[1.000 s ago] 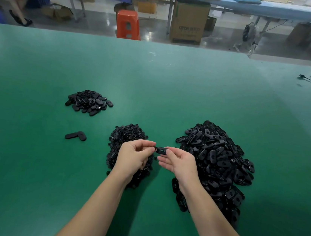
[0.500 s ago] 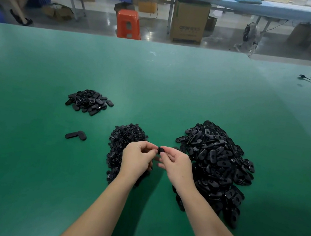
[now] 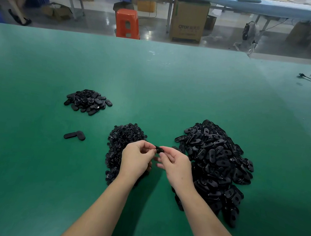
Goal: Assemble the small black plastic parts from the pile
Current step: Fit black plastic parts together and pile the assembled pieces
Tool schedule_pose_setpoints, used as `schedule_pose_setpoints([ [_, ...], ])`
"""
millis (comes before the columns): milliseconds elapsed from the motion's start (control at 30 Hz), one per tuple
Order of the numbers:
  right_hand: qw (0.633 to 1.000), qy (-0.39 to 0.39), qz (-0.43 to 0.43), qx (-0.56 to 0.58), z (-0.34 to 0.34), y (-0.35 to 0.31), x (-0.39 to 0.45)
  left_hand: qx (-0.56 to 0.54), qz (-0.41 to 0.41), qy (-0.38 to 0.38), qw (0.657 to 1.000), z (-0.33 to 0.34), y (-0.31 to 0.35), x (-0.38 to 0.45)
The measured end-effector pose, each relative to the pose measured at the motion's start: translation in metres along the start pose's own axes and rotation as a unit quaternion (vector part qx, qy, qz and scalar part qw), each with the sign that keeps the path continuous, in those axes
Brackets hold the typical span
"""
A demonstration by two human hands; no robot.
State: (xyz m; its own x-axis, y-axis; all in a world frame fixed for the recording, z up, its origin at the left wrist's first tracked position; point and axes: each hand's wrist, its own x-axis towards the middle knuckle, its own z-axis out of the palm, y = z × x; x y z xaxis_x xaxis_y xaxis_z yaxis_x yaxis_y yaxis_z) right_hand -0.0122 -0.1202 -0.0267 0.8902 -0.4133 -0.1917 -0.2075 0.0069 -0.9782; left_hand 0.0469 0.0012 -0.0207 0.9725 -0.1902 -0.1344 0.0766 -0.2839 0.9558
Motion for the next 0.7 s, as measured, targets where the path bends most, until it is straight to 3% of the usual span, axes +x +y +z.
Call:
schedule_pose_setpoints([
  [233,1.000,-0.009,-0.004,0.017,0.000,0.000,-0.003,-0.057,-0.009,-0.011,0.998,0.001,0.001,-0.003],
  [467,0.993,0.015,0.002,0.118,0.005,-0.003,-0.004,-0.105,0.008,0.022,0.994,0.013,-0.001,-0.010],
  [700,0.969,0.027,0.024,0.246,0.000,-0.013,0.005,-0.027,0.079,0.014,0.996,0.018,0.001,-0.016],
])
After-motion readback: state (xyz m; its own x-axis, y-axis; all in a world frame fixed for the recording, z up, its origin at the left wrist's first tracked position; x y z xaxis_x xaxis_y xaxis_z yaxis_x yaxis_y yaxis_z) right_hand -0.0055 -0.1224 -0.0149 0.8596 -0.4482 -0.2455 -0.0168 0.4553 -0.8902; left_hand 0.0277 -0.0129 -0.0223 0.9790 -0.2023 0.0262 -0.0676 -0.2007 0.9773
